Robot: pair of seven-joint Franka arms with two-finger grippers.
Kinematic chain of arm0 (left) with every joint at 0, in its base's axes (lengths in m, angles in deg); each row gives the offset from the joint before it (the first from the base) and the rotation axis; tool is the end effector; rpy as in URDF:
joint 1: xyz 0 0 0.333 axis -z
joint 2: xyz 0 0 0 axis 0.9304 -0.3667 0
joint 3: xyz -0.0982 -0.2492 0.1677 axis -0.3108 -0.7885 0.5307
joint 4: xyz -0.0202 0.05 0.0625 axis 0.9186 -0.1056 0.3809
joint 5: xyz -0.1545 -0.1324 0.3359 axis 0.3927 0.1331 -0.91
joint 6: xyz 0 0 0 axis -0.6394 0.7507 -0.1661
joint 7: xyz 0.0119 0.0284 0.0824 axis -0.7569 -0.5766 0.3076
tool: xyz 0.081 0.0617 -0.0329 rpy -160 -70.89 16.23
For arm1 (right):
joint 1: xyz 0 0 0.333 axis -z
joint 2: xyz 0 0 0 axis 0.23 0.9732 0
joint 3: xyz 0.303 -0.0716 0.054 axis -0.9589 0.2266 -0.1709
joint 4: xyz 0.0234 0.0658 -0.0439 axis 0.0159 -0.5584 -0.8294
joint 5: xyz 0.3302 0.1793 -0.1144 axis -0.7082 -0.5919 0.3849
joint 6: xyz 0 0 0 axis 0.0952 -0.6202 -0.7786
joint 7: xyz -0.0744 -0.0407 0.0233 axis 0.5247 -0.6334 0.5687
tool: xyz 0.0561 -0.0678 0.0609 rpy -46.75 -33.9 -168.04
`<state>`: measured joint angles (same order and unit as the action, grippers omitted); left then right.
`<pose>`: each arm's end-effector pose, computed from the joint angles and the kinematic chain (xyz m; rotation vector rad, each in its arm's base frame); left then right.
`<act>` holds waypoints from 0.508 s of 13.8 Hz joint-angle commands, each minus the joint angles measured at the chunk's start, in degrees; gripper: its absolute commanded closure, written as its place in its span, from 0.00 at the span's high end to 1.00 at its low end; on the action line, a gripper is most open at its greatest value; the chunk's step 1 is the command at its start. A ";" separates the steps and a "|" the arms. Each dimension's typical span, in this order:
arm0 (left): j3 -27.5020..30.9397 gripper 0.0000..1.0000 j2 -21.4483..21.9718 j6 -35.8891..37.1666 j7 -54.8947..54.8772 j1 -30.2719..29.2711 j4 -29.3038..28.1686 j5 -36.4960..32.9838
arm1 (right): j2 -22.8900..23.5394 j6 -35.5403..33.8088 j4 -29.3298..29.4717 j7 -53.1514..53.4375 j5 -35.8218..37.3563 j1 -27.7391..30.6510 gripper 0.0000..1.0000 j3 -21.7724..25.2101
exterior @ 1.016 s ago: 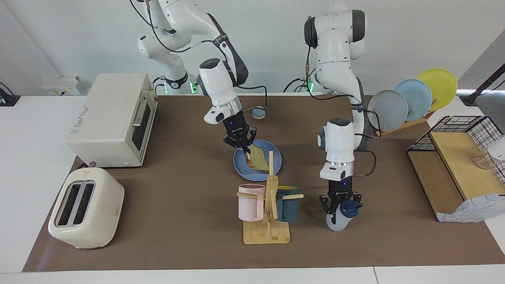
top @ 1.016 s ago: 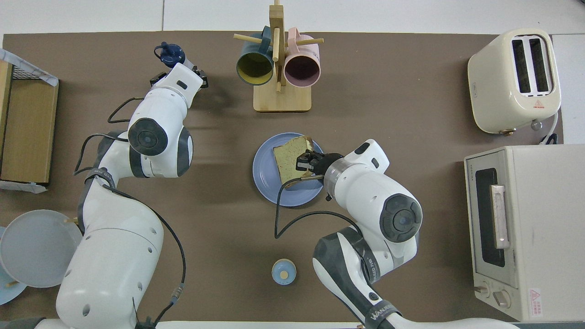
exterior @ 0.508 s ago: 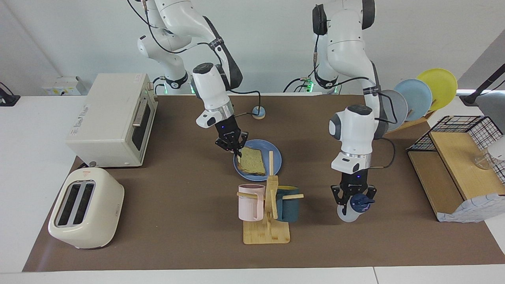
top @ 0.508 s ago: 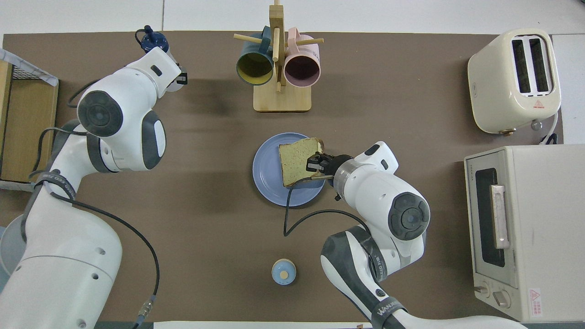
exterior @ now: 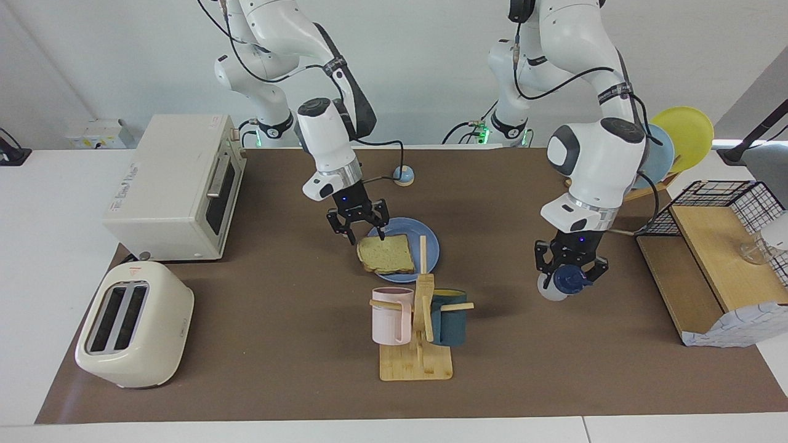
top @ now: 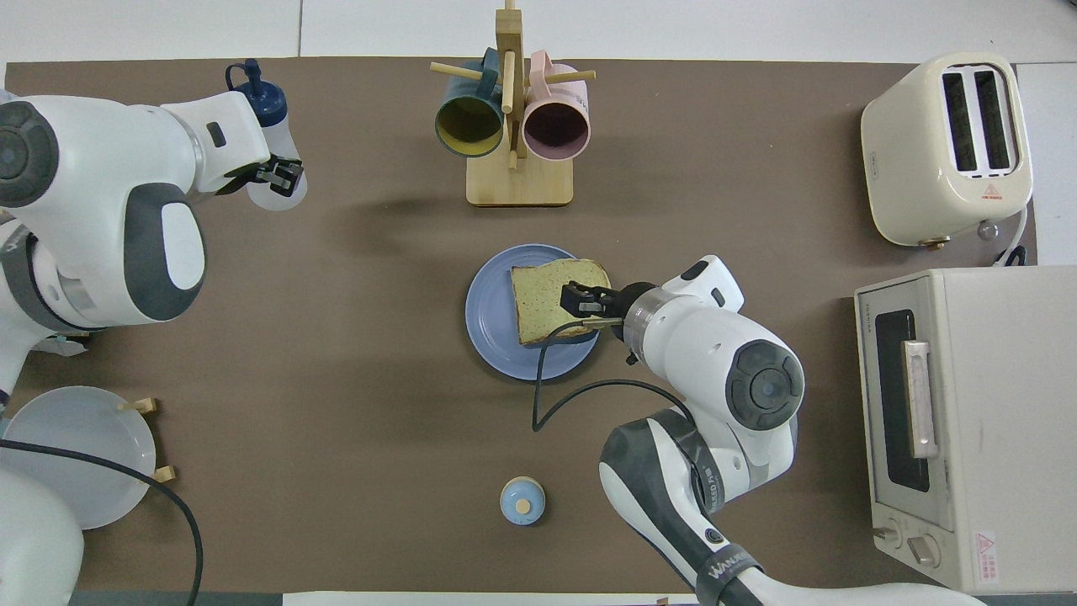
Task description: Put bread on plate and add seasoning
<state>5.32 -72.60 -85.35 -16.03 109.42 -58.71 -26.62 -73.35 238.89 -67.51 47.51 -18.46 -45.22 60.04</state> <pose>0.6351 -0.1301 0.4550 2.9255 -0.9005 0.5329 0.5041 0.2703 0.3617 -2.7994 0.1185 -0.5123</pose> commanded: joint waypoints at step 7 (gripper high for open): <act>-1.69 0.00 19.56 29.38 -14.17 2.74 -4.00 -12.10 | 1.46 -29.42 19.44 -10.00 -1.71 4.42 1.00 -0.33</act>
<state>4.73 -57.25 -58.68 -29.28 109.81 -59.42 -36.11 -73.53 215.09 -53.32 39.12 -18.48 -41.69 60.15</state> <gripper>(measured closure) 0.568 0.000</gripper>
